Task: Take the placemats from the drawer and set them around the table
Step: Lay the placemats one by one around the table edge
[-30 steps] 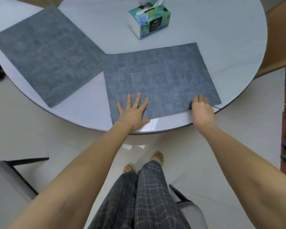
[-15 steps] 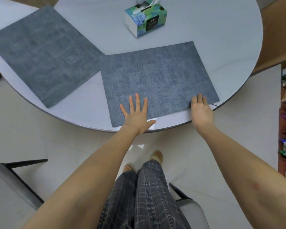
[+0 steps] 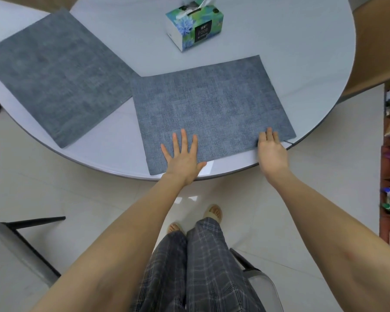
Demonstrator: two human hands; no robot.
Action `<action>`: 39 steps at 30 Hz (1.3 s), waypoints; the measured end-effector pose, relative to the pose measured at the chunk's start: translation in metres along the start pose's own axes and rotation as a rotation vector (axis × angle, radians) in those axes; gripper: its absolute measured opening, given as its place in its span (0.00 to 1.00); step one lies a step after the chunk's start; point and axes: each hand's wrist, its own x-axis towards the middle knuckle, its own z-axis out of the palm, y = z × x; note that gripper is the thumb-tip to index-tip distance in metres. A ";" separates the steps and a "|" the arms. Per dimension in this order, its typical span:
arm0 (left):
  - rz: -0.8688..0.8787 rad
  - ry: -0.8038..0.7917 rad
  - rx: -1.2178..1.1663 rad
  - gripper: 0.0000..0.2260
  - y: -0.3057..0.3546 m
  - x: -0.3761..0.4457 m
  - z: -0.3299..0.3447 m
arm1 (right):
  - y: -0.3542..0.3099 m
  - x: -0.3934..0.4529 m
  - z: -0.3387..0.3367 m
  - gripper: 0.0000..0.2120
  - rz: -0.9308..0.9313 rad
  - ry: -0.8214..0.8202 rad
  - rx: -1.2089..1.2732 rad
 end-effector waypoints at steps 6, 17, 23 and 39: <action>-0.053 -0.014 -0.062 0.38 0.006 0.000 -0.009 | 0.011 -0.005 -0.002 0.21 -0.075 0.038 0.042; -0.201 -0.017 -0.128 0.48 0.093 0.040 -0.021 | 0.072 0.040 -0.014 0.45 -0.413 -0.253 0.096; -0.248 -0.020 -0.073 0.47 0.103 0.047 -0.013 | 0.079 0.040 -0.005 0.44 -0.455 -0.197 0.085; -0.264 0.090 -0.078 0.39 0.101 0.045 -0.024 | 0.067 0.043 -0.018 0.35 -0.425 -0.091 0.083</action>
